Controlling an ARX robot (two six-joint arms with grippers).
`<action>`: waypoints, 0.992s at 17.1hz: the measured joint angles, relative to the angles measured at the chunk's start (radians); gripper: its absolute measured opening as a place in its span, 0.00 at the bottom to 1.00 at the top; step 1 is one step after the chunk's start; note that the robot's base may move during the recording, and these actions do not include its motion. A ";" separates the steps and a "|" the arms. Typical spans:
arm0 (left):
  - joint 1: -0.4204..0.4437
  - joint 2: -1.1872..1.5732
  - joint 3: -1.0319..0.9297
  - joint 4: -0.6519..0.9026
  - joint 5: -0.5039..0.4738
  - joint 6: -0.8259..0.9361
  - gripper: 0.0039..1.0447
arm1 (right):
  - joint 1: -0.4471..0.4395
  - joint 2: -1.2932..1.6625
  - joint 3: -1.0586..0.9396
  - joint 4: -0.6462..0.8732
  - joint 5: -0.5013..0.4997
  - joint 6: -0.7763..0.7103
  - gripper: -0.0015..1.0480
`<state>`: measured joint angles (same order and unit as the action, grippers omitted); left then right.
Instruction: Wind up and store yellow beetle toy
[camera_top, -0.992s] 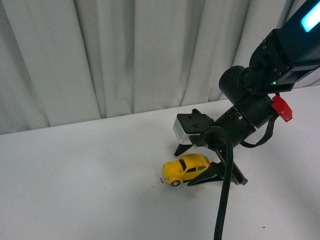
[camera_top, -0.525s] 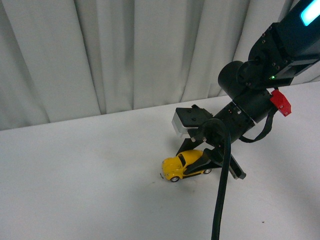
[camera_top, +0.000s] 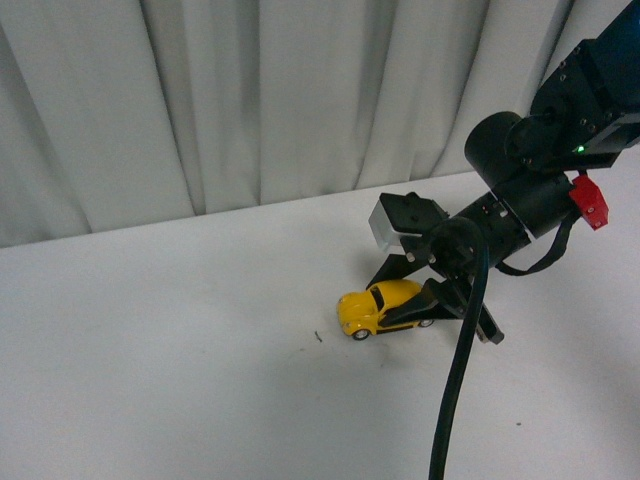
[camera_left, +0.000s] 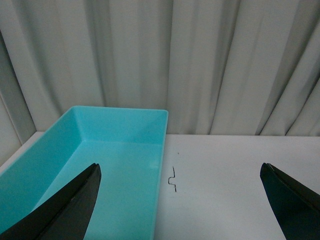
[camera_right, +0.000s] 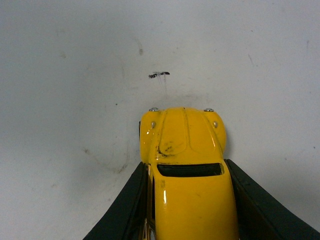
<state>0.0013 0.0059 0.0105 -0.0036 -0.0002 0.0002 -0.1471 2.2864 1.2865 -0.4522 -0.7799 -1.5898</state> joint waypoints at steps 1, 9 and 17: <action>0.000 0.000 0.000 0.000 0.000 0.000 0.94 | -0.015 -0.004 -0.016 0.010 -0.002 -0.003 0.39; 0.000 0.000 0.000 0.000 0.000 0.000 0.94 | -0.202 -0.051 -0.182 0.056 -0.041 -0.087 0.39; 0.000 0.000 0.000 0.000 0.000 0.000 0.94 | -0.345 -0.097 -0.281 0.039 -0.061 -0.158 0.41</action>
<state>0.0013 0.0059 0.0105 -0.0036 -0.0006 0.0002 -0.4919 2.1895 1.0058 -0.4137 -0.8413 -1.7481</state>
